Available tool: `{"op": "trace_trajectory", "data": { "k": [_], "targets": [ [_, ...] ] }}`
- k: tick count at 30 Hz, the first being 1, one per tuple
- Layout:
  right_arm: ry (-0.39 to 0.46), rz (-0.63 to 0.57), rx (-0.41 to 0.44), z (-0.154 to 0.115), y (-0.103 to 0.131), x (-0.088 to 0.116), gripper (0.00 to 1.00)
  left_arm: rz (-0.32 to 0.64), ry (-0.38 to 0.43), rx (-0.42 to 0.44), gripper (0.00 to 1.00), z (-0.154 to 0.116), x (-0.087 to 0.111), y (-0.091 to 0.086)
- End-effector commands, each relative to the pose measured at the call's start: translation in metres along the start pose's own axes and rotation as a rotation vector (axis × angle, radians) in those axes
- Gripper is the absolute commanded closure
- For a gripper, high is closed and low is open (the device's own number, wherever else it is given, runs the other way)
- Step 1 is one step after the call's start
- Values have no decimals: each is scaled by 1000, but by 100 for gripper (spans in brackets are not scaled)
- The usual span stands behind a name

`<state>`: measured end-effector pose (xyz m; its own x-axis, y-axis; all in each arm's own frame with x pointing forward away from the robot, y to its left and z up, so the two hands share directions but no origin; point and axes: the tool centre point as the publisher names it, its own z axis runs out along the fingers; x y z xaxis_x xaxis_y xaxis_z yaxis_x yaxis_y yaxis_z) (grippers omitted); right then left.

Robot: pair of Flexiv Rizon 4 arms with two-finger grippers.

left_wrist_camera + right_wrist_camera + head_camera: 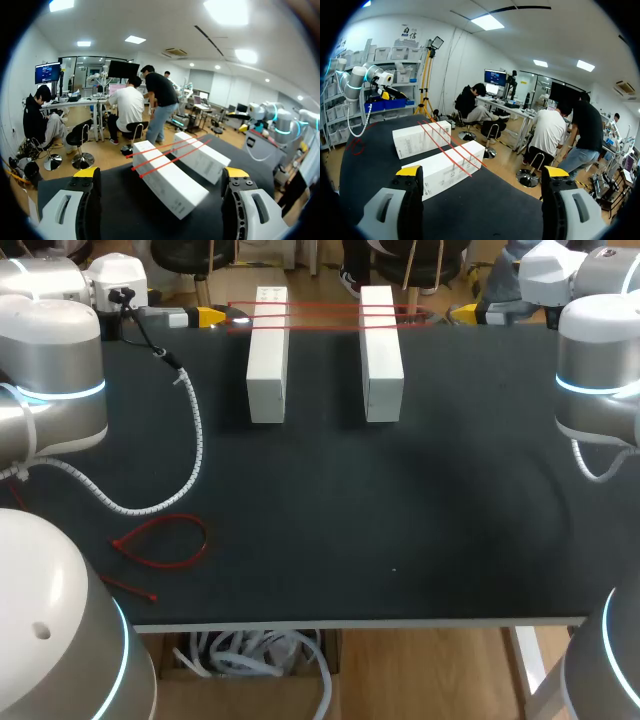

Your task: Grab the tape and strap the tape.

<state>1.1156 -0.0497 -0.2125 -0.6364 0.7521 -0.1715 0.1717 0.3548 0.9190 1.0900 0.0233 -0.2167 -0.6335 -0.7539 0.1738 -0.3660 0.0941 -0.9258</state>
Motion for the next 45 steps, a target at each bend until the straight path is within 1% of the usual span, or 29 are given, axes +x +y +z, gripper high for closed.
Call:
{"op": "trace_trajectory", "data": {
  "k": [1,16,18,21,23,26,28,32,34,35,45],
  "targets": [
    [-2,-1,-11,0,-2,1,0,1,-1,2,0,1,0,1],
    [-2,-1,-11,0,-2,1,0,1,-1,2,0,1,0,1],
    [-2,-1,-11,0,-2,1,0,15,20,-15,0,0,-4,0],
    [-2,-1,-11,0,-2,1,0,32,62,-23,0,2,-7,1],
    [-2,-1,-11,0,-2,1,0,66,113,-35,0,3,-8,3],
    [-2,-1,-11,0,-2,1,0,141,227,-57,0,6,-8,6],
    [-2,-1,-11,0,-2,1,0,215,307,-64,0,10,-7,8],
    [-2,-1,-11,0,-2,1,0,351,447,-34,0,18,-3,14],
    [-2,-1,-11,0,-2,1,0,365,486,-45,0,23,0,17],
    [-2,-1,-11,0,-2,1,0,364,501,-42,0,24,1,19],
    [-2,-1,-11,0,-2,1,0,364,501,-42,0,24,1,19]
  ]
}}
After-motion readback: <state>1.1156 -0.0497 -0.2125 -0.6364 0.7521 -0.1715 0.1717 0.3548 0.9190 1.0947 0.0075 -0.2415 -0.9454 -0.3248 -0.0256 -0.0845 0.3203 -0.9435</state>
